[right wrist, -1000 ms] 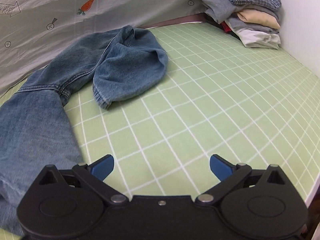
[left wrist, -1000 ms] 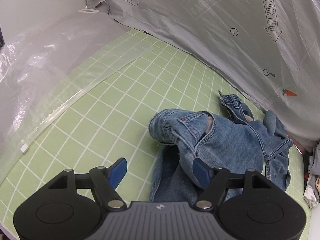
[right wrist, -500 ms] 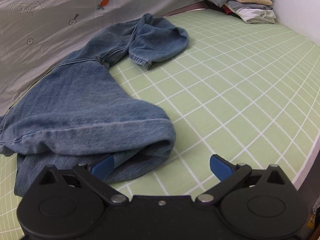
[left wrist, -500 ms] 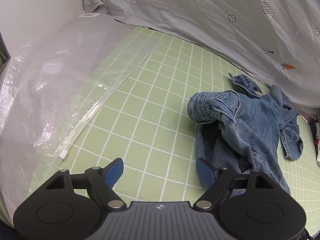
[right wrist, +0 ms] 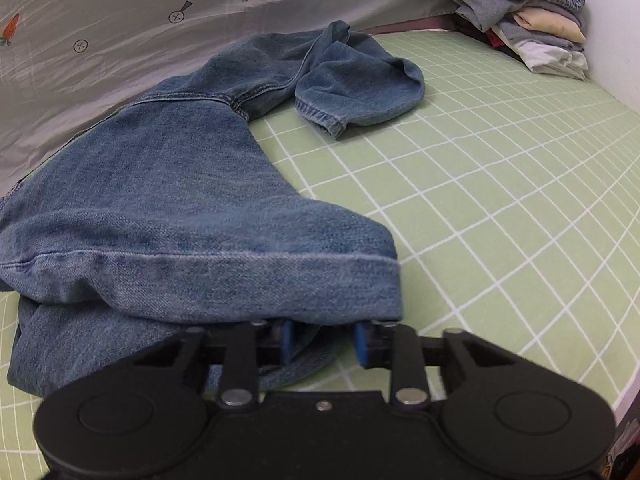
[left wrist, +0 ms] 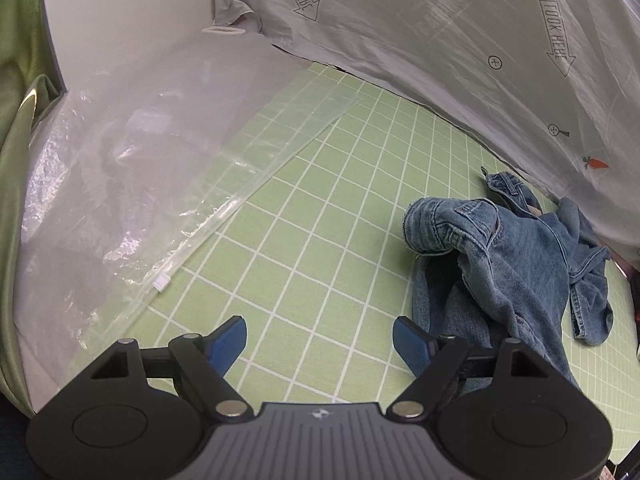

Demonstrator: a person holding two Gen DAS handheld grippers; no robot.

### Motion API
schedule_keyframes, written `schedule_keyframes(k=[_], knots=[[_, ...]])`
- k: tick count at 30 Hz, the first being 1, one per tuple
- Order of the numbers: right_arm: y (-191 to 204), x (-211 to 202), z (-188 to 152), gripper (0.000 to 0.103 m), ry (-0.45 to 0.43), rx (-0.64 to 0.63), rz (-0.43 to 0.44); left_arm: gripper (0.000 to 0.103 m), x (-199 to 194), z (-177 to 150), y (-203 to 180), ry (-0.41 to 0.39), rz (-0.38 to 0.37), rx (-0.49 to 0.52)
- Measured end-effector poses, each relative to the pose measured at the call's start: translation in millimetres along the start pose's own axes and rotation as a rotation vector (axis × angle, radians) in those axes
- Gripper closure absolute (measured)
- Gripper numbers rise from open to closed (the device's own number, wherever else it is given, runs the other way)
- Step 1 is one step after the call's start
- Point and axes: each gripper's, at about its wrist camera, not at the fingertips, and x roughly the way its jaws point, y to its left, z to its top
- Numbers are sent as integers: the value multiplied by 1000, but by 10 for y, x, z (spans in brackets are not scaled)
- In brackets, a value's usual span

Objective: Fold clothes

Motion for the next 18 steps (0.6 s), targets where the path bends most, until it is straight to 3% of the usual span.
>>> schedule_keyframes(k=[9,15,18], knots=[[-506,-169,621,91,-122,-150,-30,22,413,-160,-683,61,-122,-164],[-778,122,969,90,-83,-163,6,21,864,-188,-987,153,-181,-302],[-843,316,1117,82,-43,-137,30,21,997,-145,-1040,157,-169,-348]])
